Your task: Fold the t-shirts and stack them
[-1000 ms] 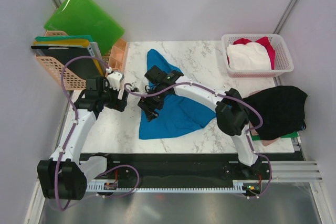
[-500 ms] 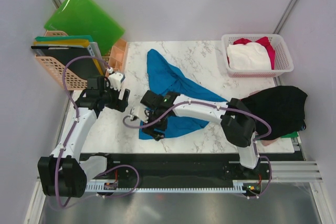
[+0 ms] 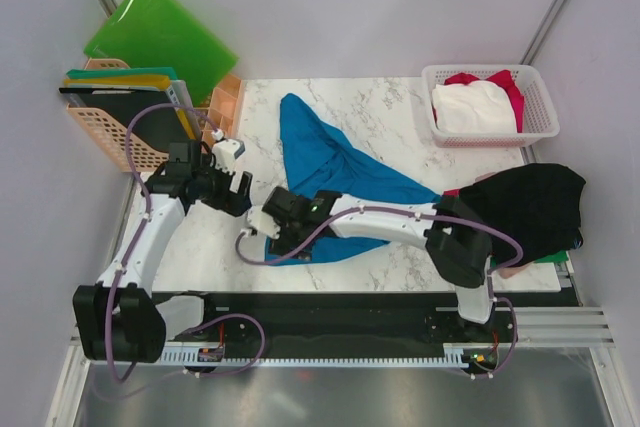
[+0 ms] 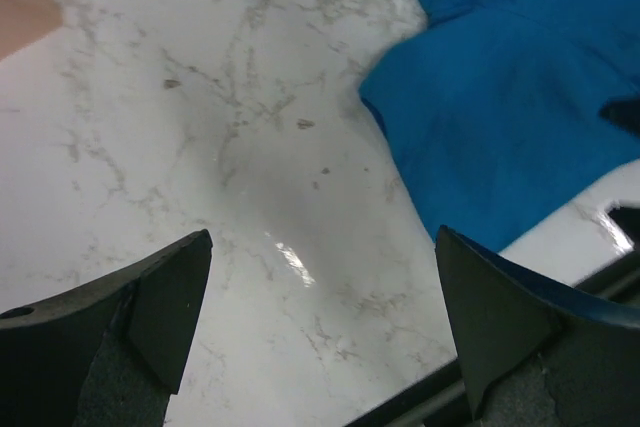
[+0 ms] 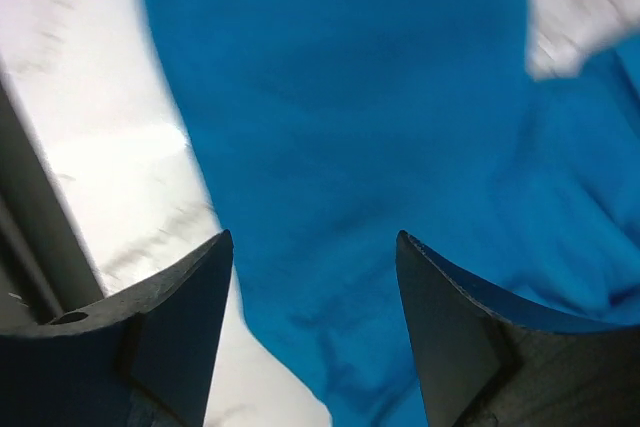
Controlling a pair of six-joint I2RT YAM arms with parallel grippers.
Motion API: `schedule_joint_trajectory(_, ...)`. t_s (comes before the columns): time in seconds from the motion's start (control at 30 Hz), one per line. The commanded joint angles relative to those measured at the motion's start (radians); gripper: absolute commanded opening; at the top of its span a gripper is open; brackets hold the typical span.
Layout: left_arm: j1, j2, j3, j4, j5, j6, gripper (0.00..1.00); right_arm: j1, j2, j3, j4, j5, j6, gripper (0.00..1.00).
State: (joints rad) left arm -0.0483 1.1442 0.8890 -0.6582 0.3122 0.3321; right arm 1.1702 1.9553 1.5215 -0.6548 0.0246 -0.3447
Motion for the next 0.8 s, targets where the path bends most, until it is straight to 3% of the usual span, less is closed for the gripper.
schedule_joint_trajectory(0.0, -0.01, 0.09, 0.076, -0.199, 0.279, 0.074, 1.0, -0.136, -0.197, -0.041, 0.014, 0.072, 0.006, 0.74)
schedule_joint_trajectory(0.13, -0.031, 0.181, 0.09, -0.284, 0.41, 0.137, 1.0, -0.26, -0.346, -0.06, -0.002, 0.13, -0.017, 0.75)
schedule_joint_trajectory(0.3, -0.151, 0.227, 0.12, -0.36, 0.398, 0.226, 1.0, -0.406, -0.496, -0.066, -0.02, 0.244, -0.083, 0.78)
schedule_joint_trajectory(0.43, -0.318, 0.177, 0.067, -0.359, 0.127, 0.284, 1.0, -0.581, -0.57, -0.05, -0.035, 0.221, -0.125, 0.8)
schedule_joint_trajectory(0.5, -0.412, 0.09, -0.013, -0.319, 0.043, 0.295, 1.0, -0.687, -0.593, -0.052, -0.048, 0.193, -0.128, 0.82)
schedule_joint_trajectory(0.57, -0.5, -0.008, -0.149, -0.217, -0.141, 0.297, 1.0, -0.768, -0.614, -0.078, -0.069, 0.131, -0.123, 0.82)
schedule_joint_trajectory(0.7, -0.564, -0.083, -0.243, -0.089, -0.295, 0.315, 1.0, -0.839, -0.648, -0.115, -0.075, 0.068, -0.108, 0.82)
schedule_joint_trajectory(0.77, -0.564, -0.099, -0.278, -0.042, -0.308, 0.318, 1.0, -0.853, -0.654, -0.13, -0.078, 0.051, -0.102, 0.82)
